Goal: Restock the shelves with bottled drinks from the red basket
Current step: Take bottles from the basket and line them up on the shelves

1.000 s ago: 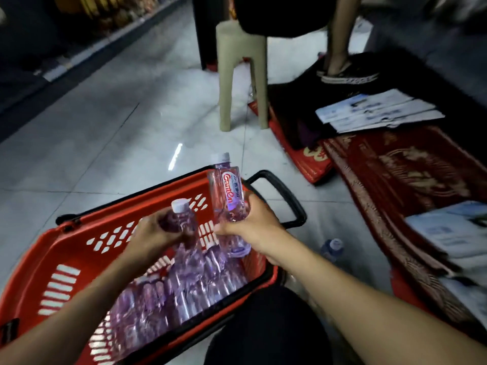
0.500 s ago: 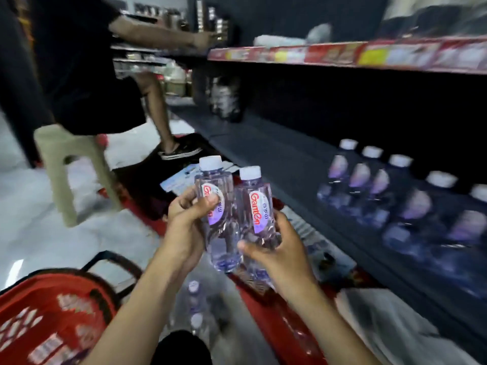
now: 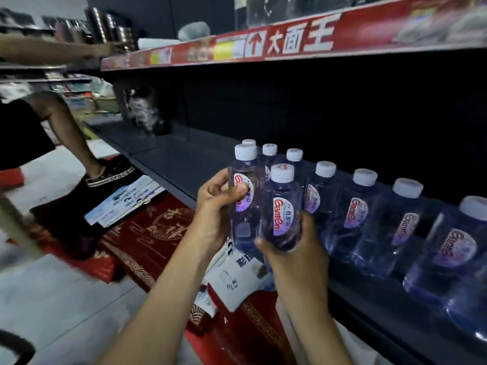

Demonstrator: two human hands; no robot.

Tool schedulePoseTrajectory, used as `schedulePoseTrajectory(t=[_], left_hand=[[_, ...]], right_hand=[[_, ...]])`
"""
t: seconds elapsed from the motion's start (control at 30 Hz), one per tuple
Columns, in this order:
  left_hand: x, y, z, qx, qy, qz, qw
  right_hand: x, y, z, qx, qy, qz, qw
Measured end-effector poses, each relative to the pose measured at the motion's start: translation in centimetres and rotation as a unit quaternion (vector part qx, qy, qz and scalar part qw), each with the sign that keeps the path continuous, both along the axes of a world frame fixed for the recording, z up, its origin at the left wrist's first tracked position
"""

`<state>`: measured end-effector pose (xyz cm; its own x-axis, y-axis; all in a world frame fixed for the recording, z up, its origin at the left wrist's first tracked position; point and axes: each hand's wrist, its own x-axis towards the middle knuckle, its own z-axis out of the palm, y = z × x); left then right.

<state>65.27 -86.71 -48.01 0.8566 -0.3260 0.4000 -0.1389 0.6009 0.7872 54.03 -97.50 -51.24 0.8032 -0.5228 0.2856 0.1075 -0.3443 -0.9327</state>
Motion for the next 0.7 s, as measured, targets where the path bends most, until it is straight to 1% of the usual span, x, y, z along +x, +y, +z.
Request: schedulePoseTrajectory(t=[0.2, 0.37, 0.5, 0.7], left_hand=[[4.7, -1.0, -1.6, 0.014, -0.017, -0.007, 1.0], [7.0, -1.2, -3.1, 0.021, 0.004, -0.001, 1.0], [8.0, -1.6, -3.9, 0.027, 0.026, 0.002, 0.999], [8.2, -1.6, -4.4, 0.083, 0.005, 0.002, 0.997]], right_hand=[[4.7, -0.5, -0.8, -0.024, 0.003, -0.033, 0.999], [7.3, -0.1, -2.5, -0.052, 0.02, -0.056, 0.997], [8.4, 0.3, -3.2, -0.051, 0.014, -0.064, 0.997], [8.8, 0.4, -3.7, -0.067, -0.005, -0.082, 0.994]])
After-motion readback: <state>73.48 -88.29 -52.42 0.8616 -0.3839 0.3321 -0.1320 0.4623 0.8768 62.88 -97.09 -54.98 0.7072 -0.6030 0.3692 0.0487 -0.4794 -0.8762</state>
